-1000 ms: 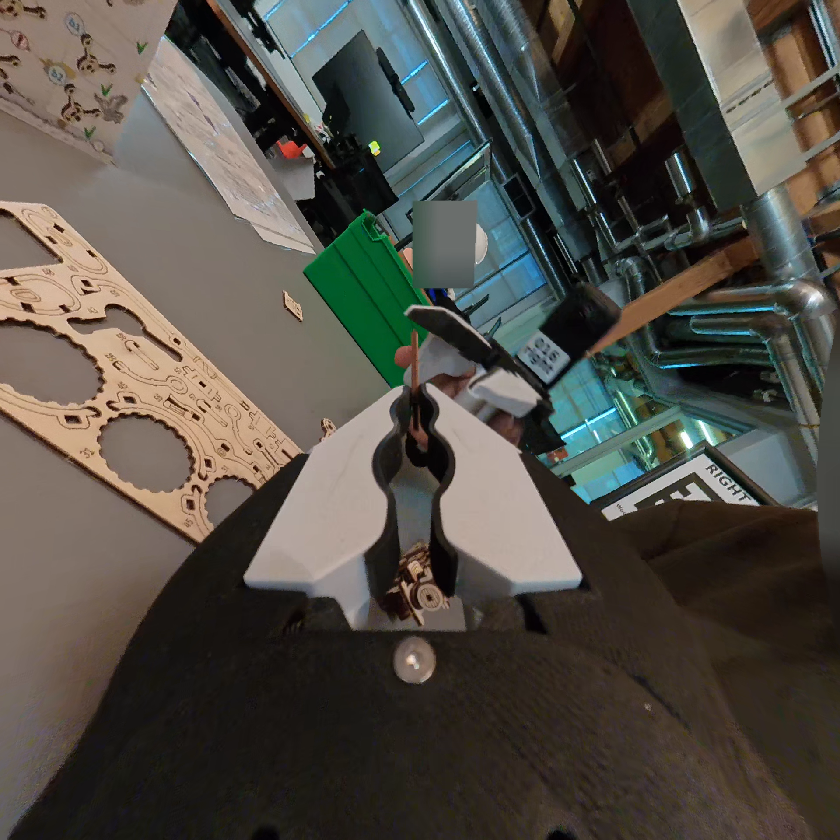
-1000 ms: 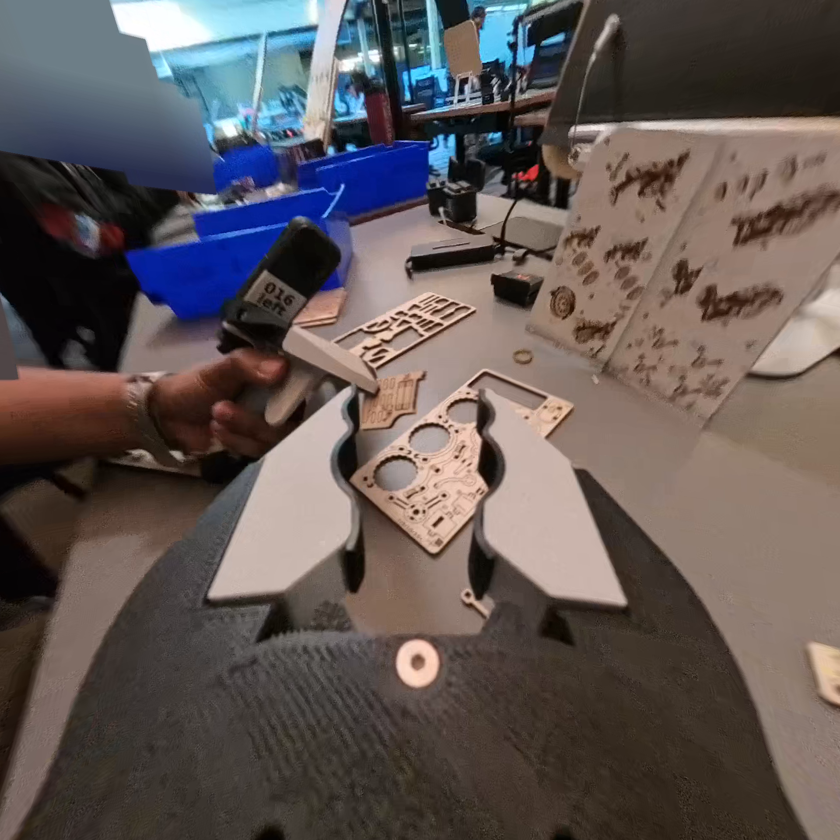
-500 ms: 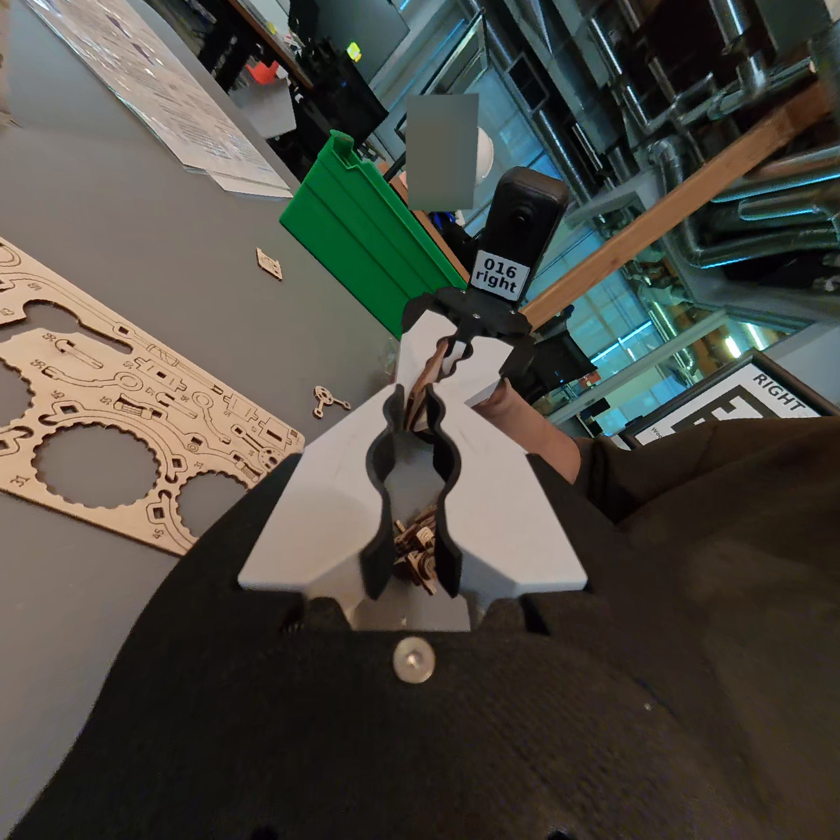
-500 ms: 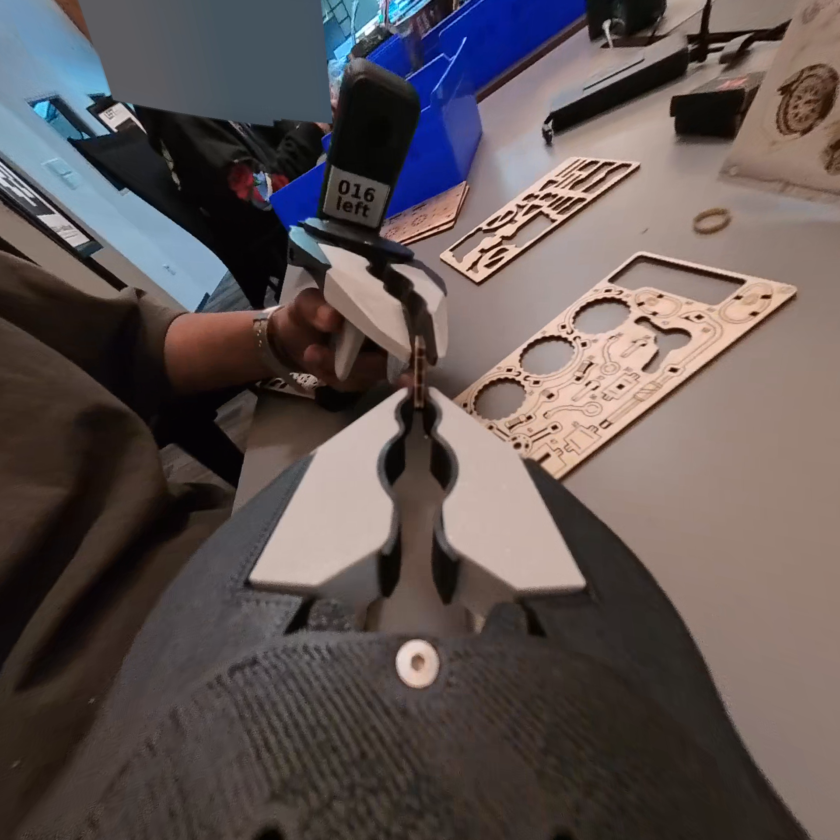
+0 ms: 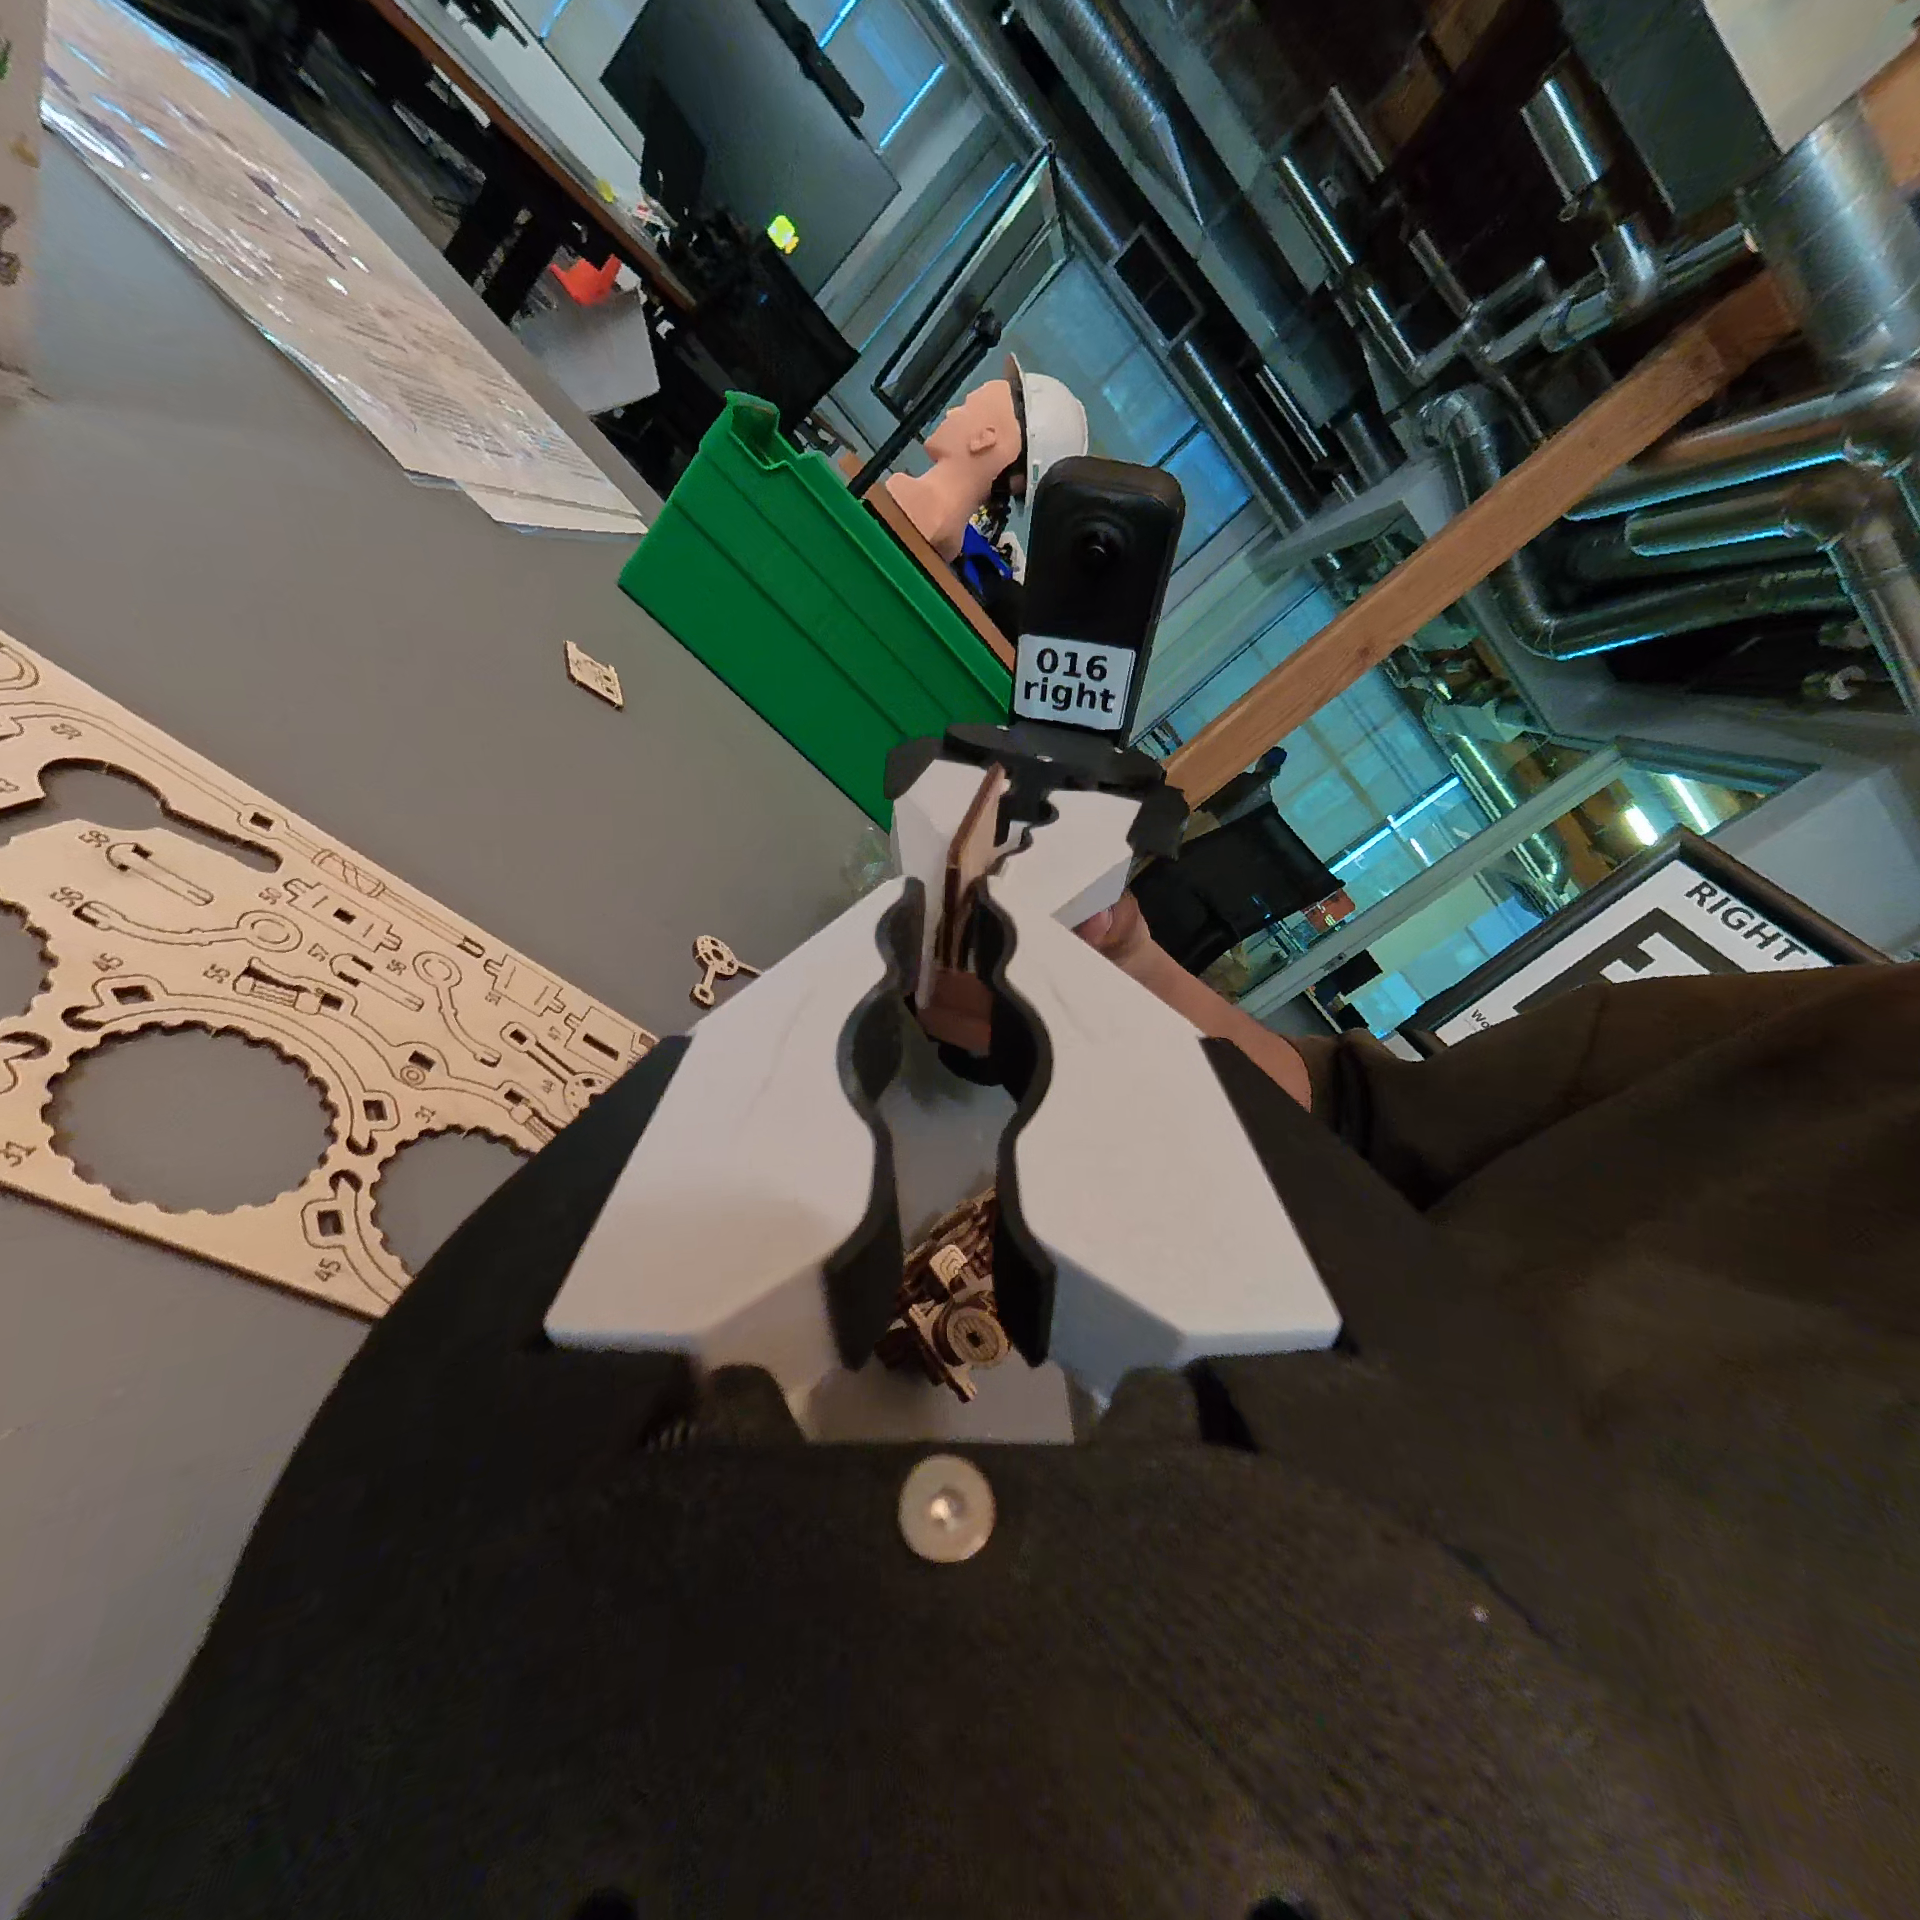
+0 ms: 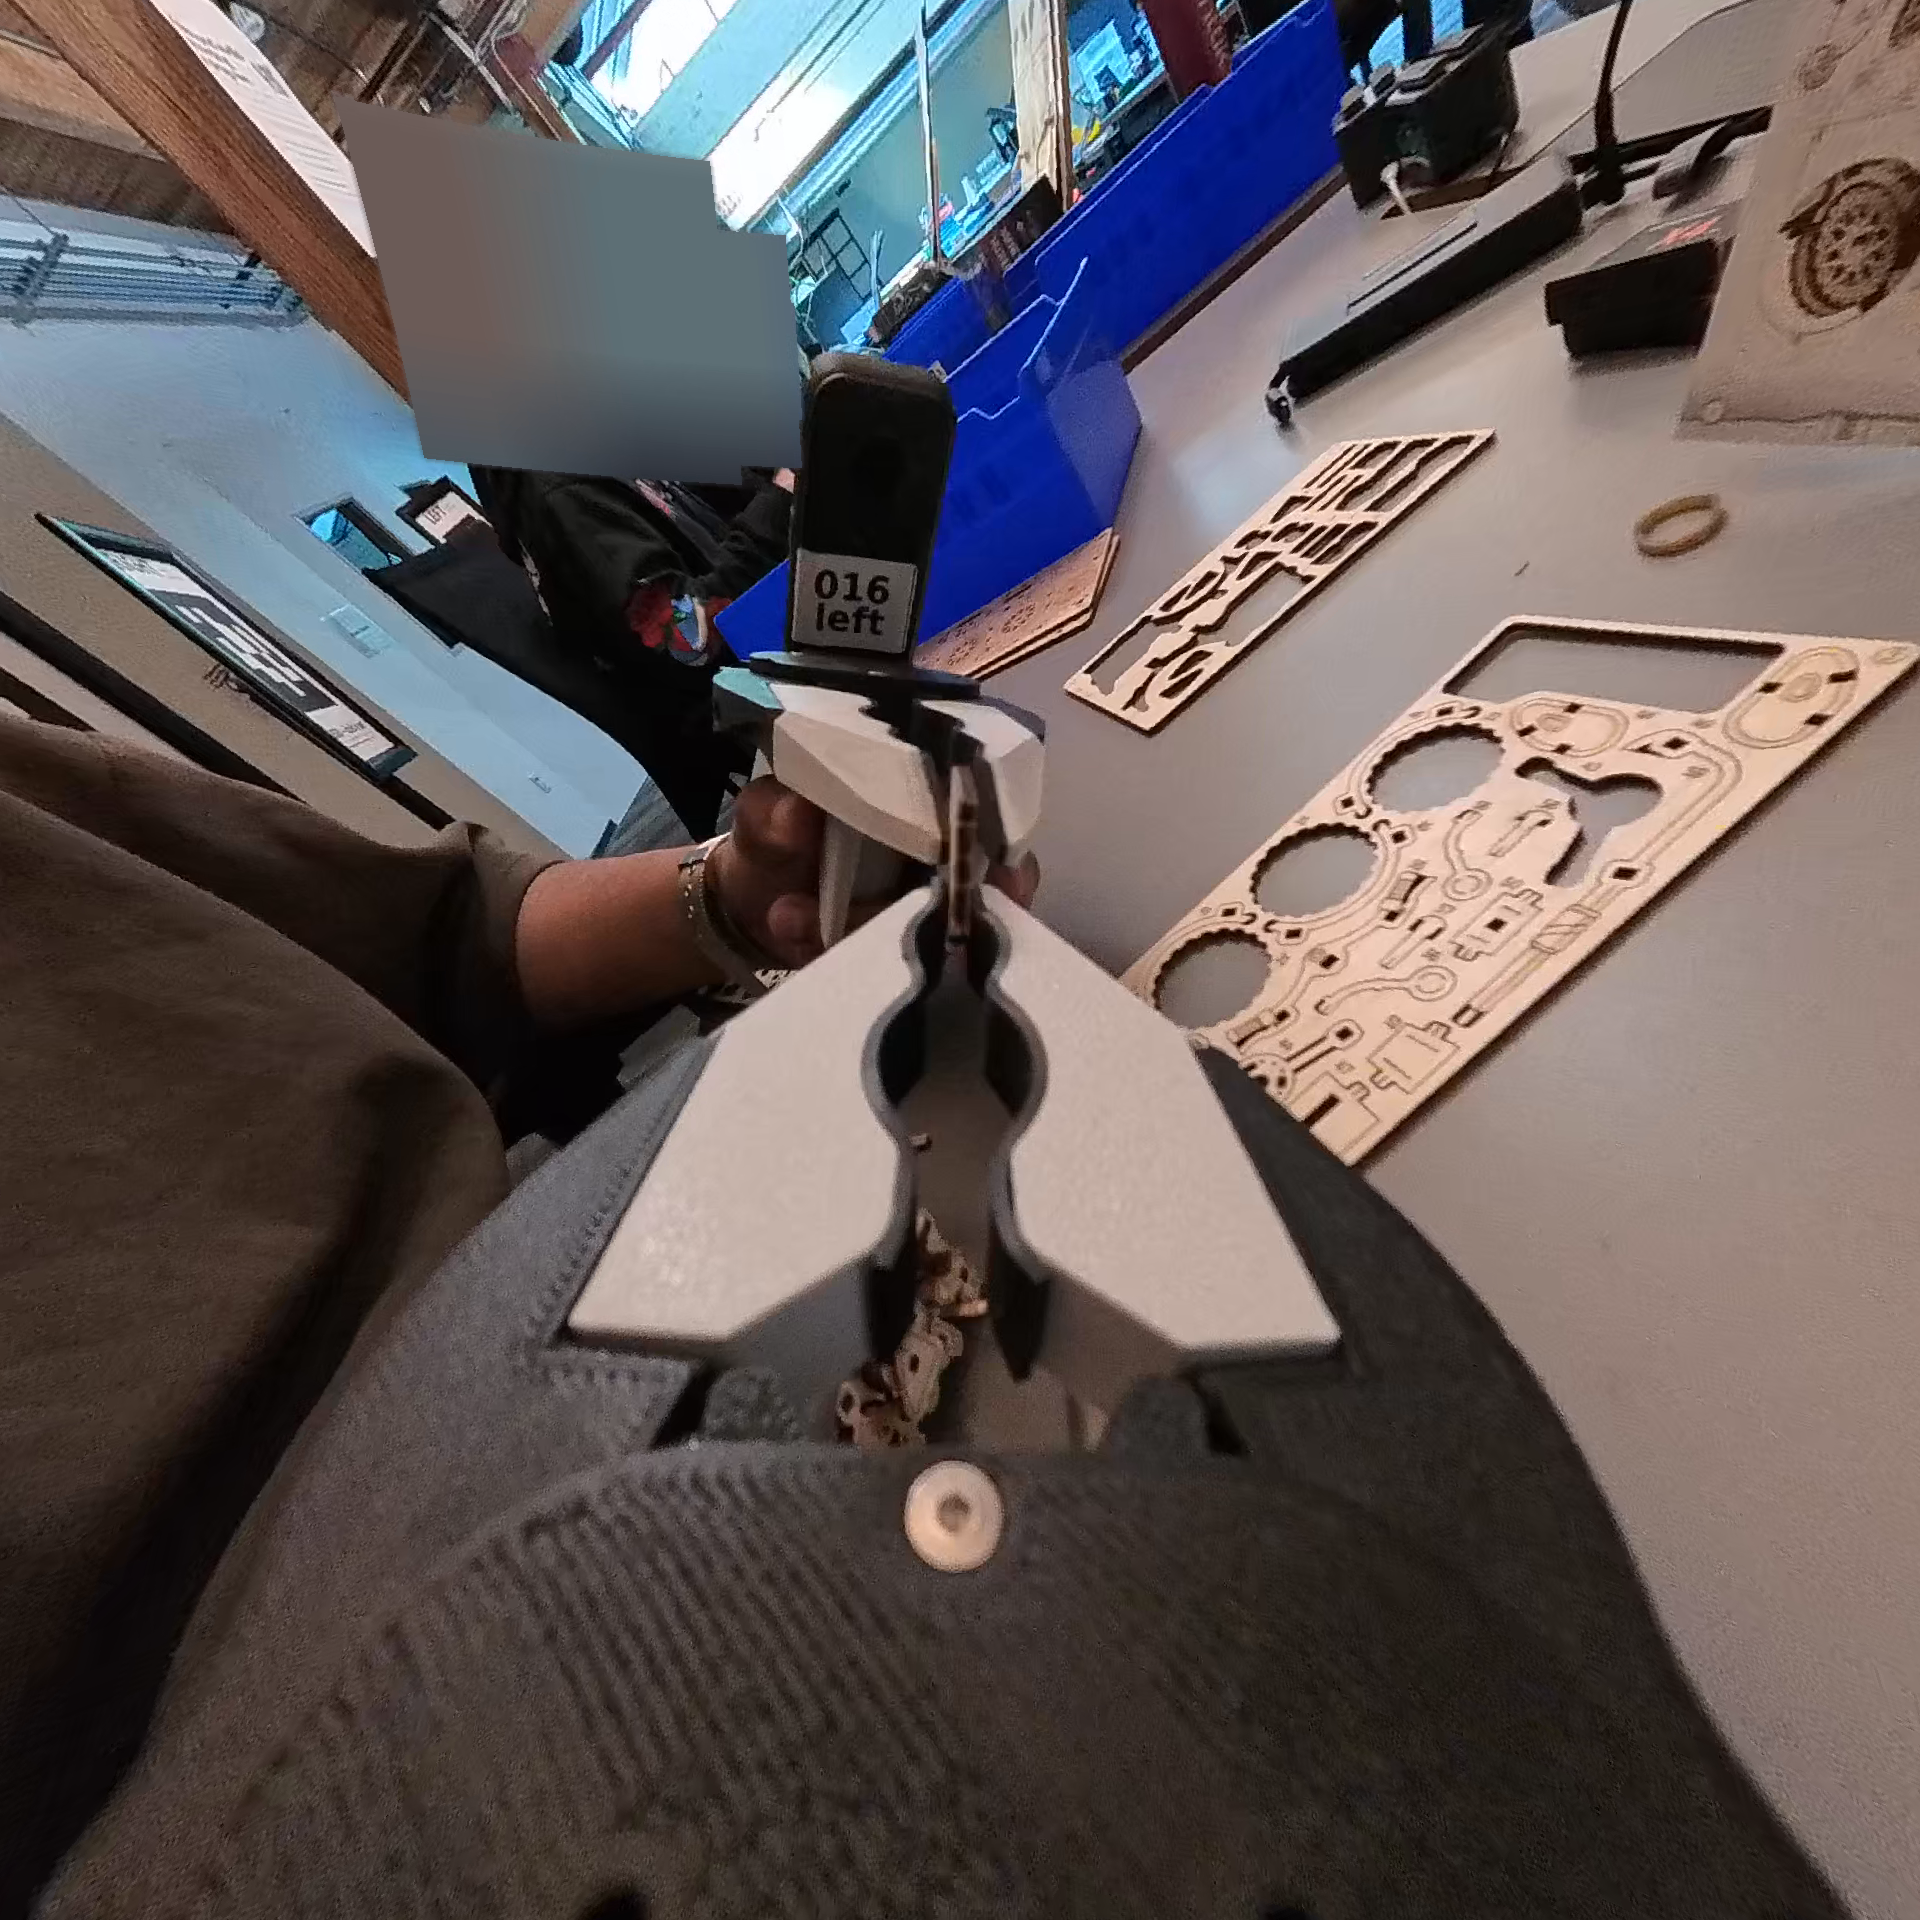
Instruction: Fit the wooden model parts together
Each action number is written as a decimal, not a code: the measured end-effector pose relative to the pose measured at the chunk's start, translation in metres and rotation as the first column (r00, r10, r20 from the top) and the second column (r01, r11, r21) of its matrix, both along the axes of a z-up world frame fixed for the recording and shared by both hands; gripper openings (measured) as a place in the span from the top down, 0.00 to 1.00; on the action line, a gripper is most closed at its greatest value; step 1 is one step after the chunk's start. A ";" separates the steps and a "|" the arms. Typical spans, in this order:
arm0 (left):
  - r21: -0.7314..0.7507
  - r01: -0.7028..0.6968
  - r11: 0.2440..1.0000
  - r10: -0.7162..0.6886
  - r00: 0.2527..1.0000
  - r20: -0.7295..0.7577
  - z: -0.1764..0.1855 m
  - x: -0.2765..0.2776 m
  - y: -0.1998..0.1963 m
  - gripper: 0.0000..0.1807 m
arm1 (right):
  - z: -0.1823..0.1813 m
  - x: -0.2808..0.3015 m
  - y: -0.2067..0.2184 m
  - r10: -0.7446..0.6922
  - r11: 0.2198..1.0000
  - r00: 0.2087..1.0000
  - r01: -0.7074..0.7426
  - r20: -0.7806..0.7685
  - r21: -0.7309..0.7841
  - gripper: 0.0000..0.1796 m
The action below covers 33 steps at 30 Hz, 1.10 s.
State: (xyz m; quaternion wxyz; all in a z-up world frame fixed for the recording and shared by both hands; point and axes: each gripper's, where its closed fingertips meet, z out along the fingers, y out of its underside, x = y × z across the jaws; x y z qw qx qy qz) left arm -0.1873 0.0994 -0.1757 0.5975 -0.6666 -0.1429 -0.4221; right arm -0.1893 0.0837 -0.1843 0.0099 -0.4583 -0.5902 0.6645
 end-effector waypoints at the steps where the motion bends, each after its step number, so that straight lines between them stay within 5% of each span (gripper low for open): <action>1: 0.006 0.001 1.000 -0.001 1.000 -0.002 0.001 0.000 0.000 0.98 | 0.000 0.000 0.000 -0.002 1.000 1.000 0.002 0.001 0.000 0.99; 12: 0.021 -0.018 1.000 0.018 1.000 -0.025 0.006 -0.006 -0.002 1.00 | 0.003 -0.005 0.016 -0.051 0.998 0.999 0.051 -0.011 -0.046 0.84; 17: -0.018 0.019 1.000 -0.020 0.996 -0.086 -0.003 0.004 -0.001 1.00 | 0.011 -0.006 0.029 -0.078 0.988 0.997 0.076 -0.004 -0.134 0.85; 33: -0.065 0.017 0.998 -0.023 0.995 -0.102 -0.012 0.005 0.001 1.00 | 0.001 -0.004 0.023 -0.060 0.997 0.998 0.059 -0.011 -0.039 0.96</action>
